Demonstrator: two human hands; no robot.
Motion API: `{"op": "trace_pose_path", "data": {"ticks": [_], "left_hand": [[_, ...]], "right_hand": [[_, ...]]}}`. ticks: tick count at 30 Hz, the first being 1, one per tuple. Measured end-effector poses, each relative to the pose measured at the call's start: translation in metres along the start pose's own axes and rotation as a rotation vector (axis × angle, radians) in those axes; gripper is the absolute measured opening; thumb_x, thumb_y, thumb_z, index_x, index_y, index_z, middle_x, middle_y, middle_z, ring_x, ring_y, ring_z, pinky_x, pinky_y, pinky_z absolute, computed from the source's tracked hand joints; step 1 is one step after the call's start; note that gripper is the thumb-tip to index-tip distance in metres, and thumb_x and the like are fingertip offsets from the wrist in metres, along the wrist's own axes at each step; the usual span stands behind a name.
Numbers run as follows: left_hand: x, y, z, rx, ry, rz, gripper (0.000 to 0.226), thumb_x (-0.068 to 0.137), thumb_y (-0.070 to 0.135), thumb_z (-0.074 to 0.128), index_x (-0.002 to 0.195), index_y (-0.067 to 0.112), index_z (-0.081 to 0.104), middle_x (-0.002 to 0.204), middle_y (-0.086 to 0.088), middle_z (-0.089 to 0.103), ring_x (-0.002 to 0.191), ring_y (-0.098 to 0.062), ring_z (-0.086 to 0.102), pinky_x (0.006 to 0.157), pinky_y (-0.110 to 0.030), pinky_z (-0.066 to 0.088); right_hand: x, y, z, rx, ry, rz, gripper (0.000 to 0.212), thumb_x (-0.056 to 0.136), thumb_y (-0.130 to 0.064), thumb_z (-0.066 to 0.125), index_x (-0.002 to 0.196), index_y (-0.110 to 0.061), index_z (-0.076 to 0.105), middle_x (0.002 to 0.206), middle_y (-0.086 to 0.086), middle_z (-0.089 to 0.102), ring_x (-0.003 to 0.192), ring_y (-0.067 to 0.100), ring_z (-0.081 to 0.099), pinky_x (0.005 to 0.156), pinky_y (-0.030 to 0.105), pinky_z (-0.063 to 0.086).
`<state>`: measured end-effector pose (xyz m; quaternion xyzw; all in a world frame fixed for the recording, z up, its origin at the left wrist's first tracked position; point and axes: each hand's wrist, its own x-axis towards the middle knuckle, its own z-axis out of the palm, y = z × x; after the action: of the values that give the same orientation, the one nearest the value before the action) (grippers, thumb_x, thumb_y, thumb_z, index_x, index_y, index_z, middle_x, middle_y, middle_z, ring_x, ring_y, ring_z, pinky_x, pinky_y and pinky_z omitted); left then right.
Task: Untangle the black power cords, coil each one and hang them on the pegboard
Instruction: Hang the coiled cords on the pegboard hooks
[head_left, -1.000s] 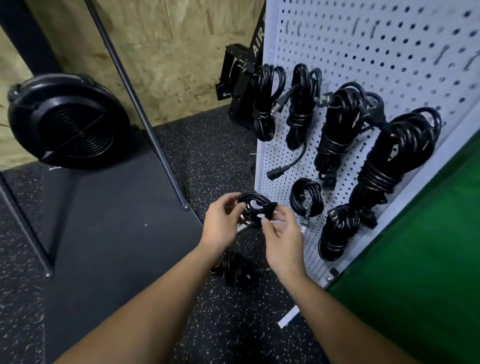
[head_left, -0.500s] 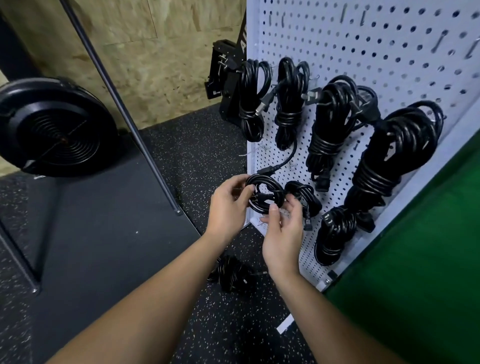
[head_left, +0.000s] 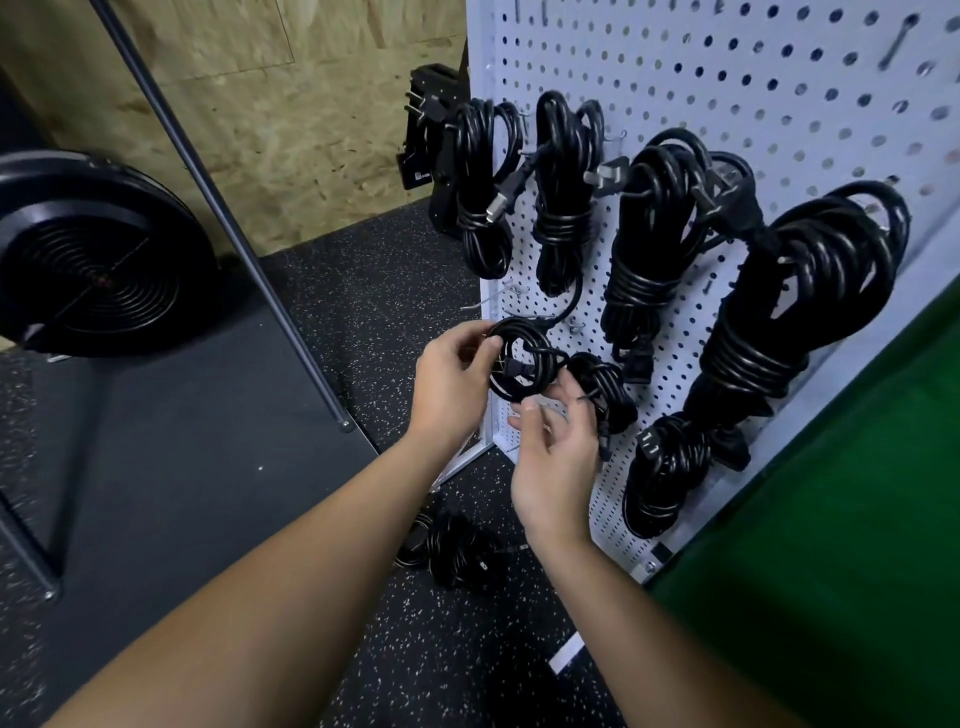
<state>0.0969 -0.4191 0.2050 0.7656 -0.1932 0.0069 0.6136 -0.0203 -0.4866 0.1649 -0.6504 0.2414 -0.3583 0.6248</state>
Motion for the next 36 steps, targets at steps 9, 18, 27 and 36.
{"op": "trace_pose_path", "data": {"ticks": [9,18,27,36], "left_hand": [[-0.011,-0.008,-0.014,-0.04,0.147,0.0,0.014,0.109,0.016,0.065,0.11,0.019,0.079,0.103,0.004,0.08,0.092,-0.004,0.073,0.08,-0.019,0.054],[0.014,0.009,0.003,-0.292,0.187,-0.189,0.015,0.103,0.023,0.074,0.098,0.015,0.085,0.095,-0.002,0.084,0.092,-0.02,0.079,0.091,-0.046,0.065],[0.015,0.005,0.011,-0.303,0.173,-0.233,0.016,0.105,0.024,0.072,0.097,0.02,0.085,0.094,0.002,0.084,0.096,-0.021,0.081,0.096,-0.048,0.064],[-0.007,-0.014,0.013,-0.137,-0.003,-0.089,0.014,0.105,0.02,0.074,0.11,0.018,0.087,0.101,0.008,0.084,0.1,-0.016,0.08,0.095,-0.043,0.064]], "right_hand": [[-0.009,-0.006,0.008,-0.001,-0.066,-0.041,0.055,0.106,-0.022,0.073,0.153,-0.037,0.049,0.135,-0.008,0.064,0.12,0.012,0.071,0.099,0.035,0.06],[0.0,-0.016,0.017,0.002,-0.077,-0.066,0.068,0.108,-0.013,0.068,0.169,-0.018,0.036,0.143,-0.002,0.052,0.119,0.012,0.071,0.102,0.038,0.062],[0.005,-0.012,0.015,-0.072,-0.086,-0.048,0.073,0.107,-0.006,0.065,0.17,-0.021,0.033,0.137,-0.017,0.053,0.12,0.009,0.068,0.095,0.019,0.057],[-0.005,0.007,-0.001,-0.255,-0.1,0.119,0.082,0.107,-0.024,0.068,0.173,-0.022,0.019,0.16,0.001,0.051,0.121,0.012,0.07,0.107,0.046,0.059]]}}
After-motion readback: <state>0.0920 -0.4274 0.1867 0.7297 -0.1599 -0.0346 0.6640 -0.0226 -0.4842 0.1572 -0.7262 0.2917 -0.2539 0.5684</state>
